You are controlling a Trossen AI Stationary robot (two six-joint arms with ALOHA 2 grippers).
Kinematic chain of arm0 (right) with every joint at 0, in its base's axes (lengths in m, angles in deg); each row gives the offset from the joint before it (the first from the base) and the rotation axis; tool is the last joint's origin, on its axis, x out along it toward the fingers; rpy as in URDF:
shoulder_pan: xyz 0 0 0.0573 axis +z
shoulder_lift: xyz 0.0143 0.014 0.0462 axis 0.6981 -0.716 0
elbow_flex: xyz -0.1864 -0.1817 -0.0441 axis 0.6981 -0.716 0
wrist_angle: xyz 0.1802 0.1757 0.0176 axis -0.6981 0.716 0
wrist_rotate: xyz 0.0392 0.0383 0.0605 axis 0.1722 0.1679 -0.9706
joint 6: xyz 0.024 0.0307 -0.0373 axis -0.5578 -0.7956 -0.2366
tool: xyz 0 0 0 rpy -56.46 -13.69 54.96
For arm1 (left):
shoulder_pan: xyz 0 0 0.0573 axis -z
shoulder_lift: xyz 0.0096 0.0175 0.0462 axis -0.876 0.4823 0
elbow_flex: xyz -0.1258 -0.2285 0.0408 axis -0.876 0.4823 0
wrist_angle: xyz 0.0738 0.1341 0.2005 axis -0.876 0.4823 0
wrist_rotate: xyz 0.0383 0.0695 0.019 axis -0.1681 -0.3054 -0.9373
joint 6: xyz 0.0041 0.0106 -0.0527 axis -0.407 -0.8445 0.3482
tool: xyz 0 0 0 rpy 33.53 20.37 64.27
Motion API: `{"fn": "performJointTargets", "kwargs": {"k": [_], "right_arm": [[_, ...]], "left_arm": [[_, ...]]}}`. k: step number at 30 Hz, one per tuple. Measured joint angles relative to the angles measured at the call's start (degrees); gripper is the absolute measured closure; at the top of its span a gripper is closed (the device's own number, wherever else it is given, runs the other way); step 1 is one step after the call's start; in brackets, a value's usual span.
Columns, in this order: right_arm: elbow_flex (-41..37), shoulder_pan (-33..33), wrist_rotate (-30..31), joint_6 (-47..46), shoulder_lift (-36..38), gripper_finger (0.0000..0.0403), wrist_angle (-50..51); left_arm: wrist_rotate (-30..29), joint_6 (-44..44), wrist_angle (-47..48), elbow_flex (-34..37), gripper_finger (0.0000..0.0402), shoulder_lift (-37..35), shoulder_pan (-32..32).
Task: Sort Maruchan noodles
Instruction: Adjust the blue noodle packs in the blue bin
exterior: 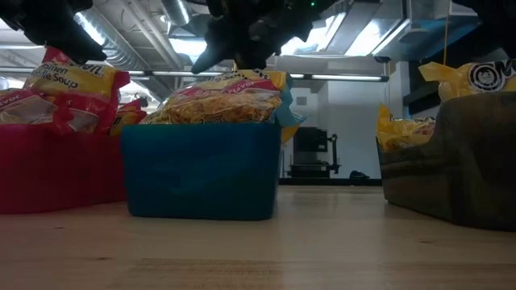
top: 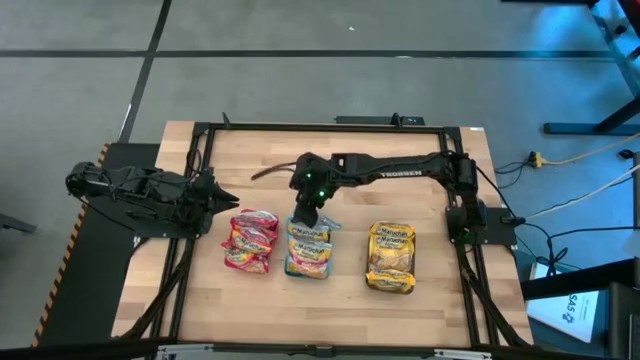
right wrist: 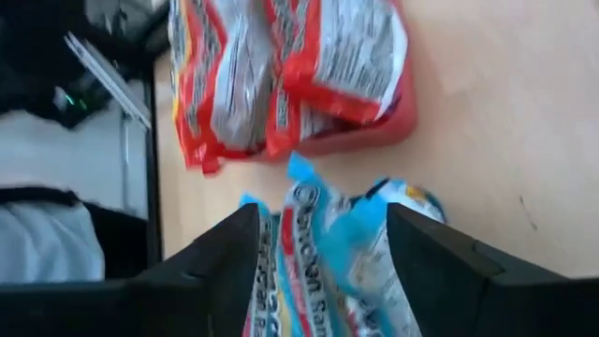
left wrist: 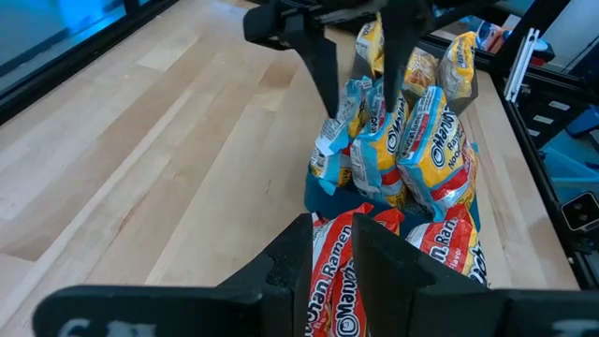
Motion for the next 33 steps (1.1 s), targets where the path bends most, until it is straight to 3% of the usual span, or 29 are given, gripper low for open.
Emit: {"fn": "performJointTargets", "kwargs": {"k": [6,10,13,17,20,25,33], "right_arm": [[0.0,-3.1,-6.0,-8.6,0.0,0.0171,-6.2],[0.0,-4.6,-13.6,-10.3,0.0,0.0171,-9.2],[0.0,-4.6,-19.0,-10.2,0.5,0.0171,-6.8],[0.0,-4.4,-19.8,-5.8,2.6,0.0171,1.2],[0.0,-4.6,-17.0,-2.3,4.5,0.0171,7.1],[0.0,-4.3,-3.2,-0.3,6.5,0.0179,13.4],[0.0,-1.1,2.4,0.5,5.7,0.0276,13.1]], "left_arm": [[0.0,0.0,0.0,0.0,0.0331,0.0,0.0],[0.0,0.0,0.1,0.0,0.0331,0.0,0.0],[0.0,0.0,0.4,0.0,0.0331,0.0,0.0],[0.0,0.0,1.6,0.0,0.0331,0.0,0.0],[0.0,0.0,2.3,0.0,0.0331,0.0,0.0],[0.0,0.0,2.2,0.0,0.0331,0.0,0.0],[-0.2,0.0,2.2,0.0,0.0331,0.0,0.0]]}}
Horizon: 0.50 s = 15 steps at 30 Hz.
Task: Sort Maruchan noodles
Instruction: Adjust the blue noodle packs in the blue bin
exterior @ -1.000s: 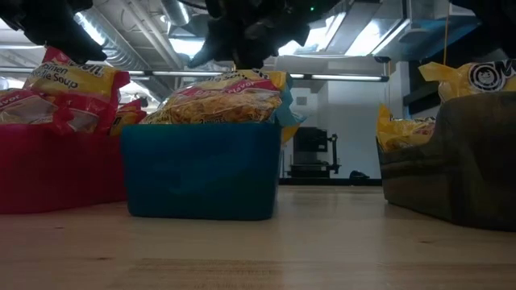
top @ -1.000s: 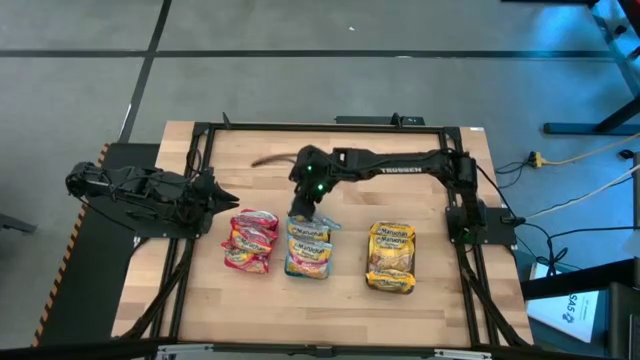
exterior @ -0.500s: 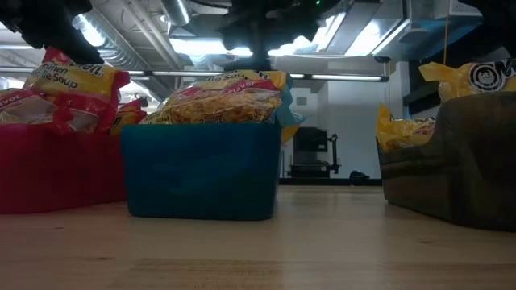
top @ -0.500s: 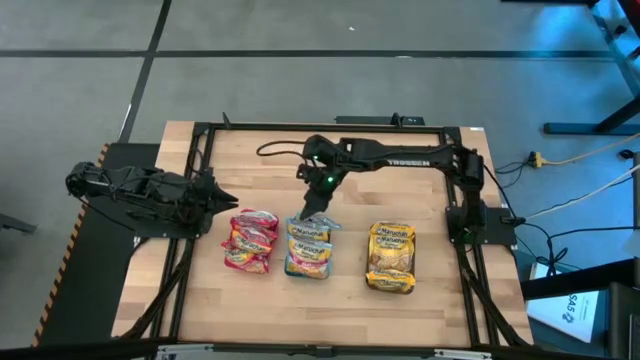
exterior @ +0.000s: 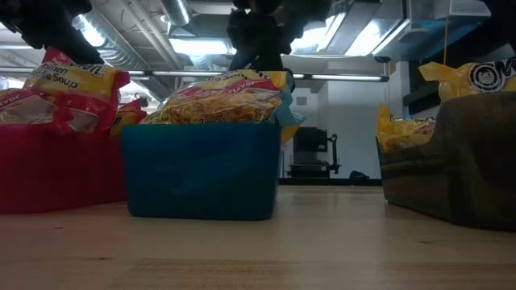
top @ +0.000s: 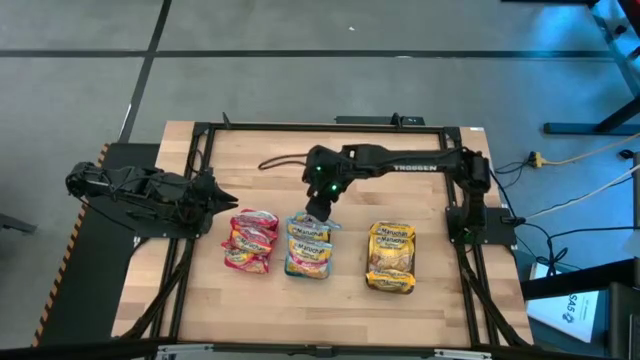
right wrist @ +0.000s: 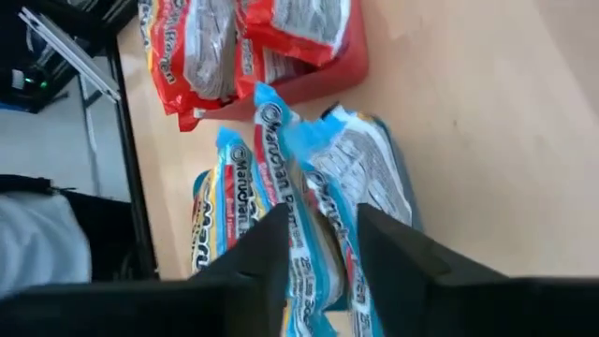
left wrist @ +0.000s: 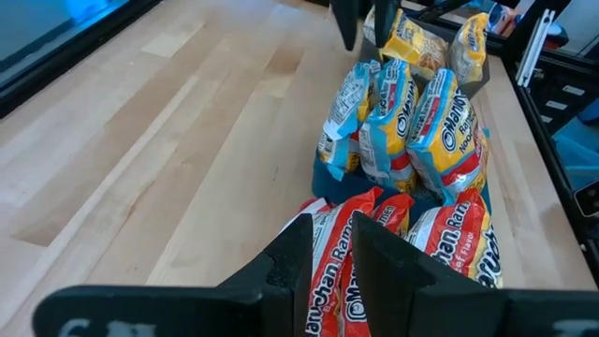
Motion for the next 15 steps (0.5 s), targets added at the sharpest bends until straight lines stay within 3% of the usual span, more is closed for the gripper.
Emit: {"fn": "performJointTargets", "kwargs": {"k": [7,15], "right_arm": [[0.1,2.3,3.8,0.8,-0.2,0.0355,-0.4],[0.0,3.2,6.9,0.8,-1.8,0.0377,-1.5]], "left_arm": [[0.0,0.0,-1.0,0.0,0.0331,0.0,0.0],[-0.1,0.0,-2.2,0.0,0.0331,0.0,0.0]]}}
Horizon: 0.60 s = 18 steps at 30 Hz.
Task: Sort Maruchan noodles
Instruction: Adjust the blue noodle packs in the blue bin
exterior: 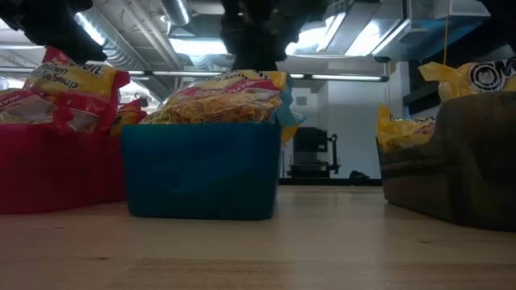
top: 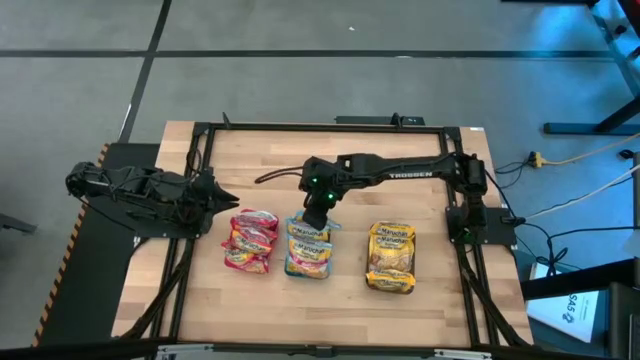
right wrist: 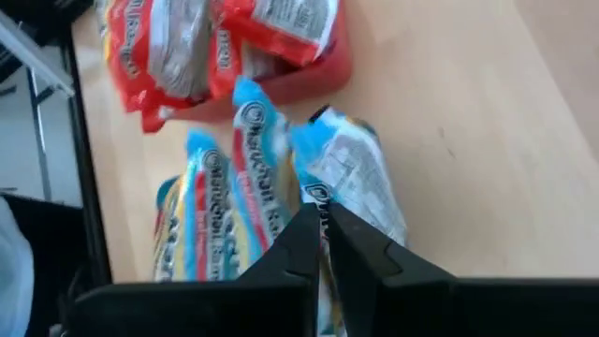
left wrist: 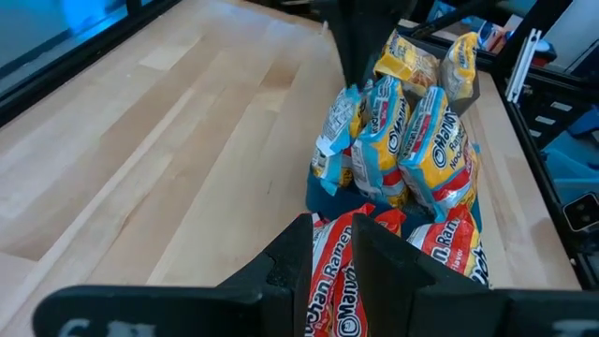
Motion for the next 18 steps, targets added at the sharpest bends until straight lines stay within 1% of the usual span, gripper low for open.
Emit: {"fn": "performJointTargets", "kwargs": {"k": [5,13,18], "right_arm": [[0.0,-0.1,0.8,-0.1,-1.4,0.0377,-1.8],[0.0,0.7,-2.1,-0.5,-3.8,0.0377,-3.9],[0.0,1.1,-2.3,-0.5,-4.2,0.0377,-3.4]], "left_arm": [[0.0,0.0,0.0,0.0,0.0331,0.0,0.0],[0.0,0.0,0.1,0.0,0.0331,0.0,0.0],[0.0,0.0,0.7,0.0,0.0331,0.0,0.0]]}}
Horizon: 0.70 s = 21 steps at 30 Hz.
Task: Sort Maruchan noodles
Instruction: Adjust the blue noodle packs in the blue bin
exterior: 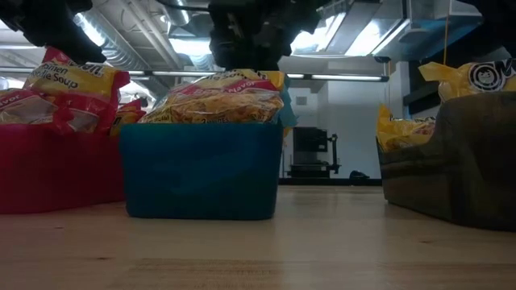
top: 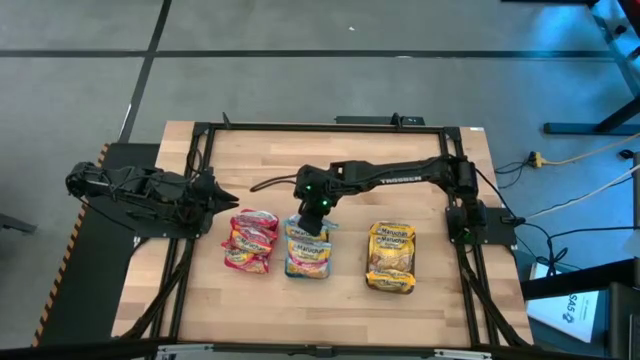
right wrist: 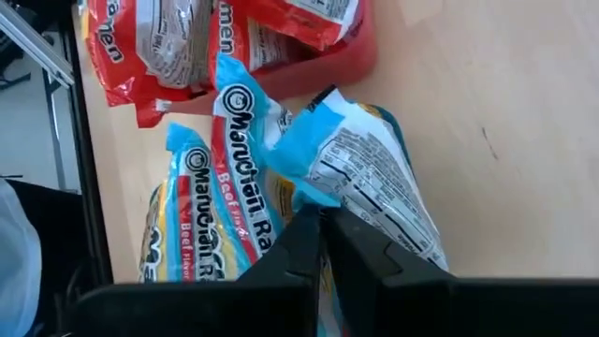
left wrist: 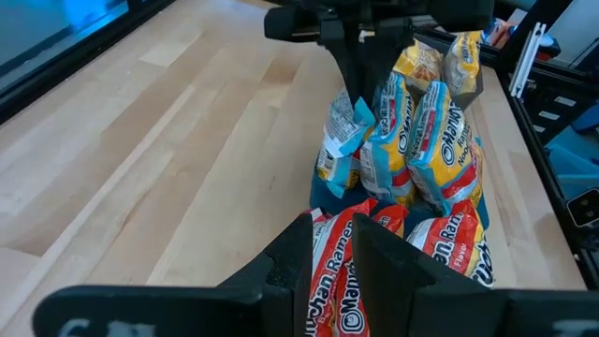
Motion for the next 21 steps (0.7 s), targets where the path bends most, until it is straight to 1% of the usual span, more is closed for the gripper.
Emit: {"fn": "performJointTargets", "kwargs": {"k": [4,9,13,15,18,21], "right_arm": [[0.0,0.0,-0.2,0.0,0.0,0.0377,-1.0],[-0.1,-1.0,-4.6,-1.0,2.2,0.0377,-5.1],[0.0,-1.4,-3.0,-1.1,5.8,0.0377,-5.6],[0.0,-1.4,-2.2,-1.1,7.4,0.0377,-4.8],[0.1,-1.3,-2.9,-2.4,10.7,0.0377,-4.1],[0.1,-1.1,-3.3,-6.1,13.3,0.0377,1.5]], "left_arm": [[0.0,0.0,0.0,0.0,0.0331,0.0,0.0],[0.0,0.0,0.0,0.0,0.0331,0.0,0.0],[0.0,0.0,0.1,0.0,0.0331,0.0,0.0],[0.0,0.0,0.5,0.0,0.0331,0.0,0.0],[0.0,0.0,1.8,0.0,0.0331,0.0,0.0],[0.3,0.0,1.9,0.0,0.0331,0.0,0.0]]}}
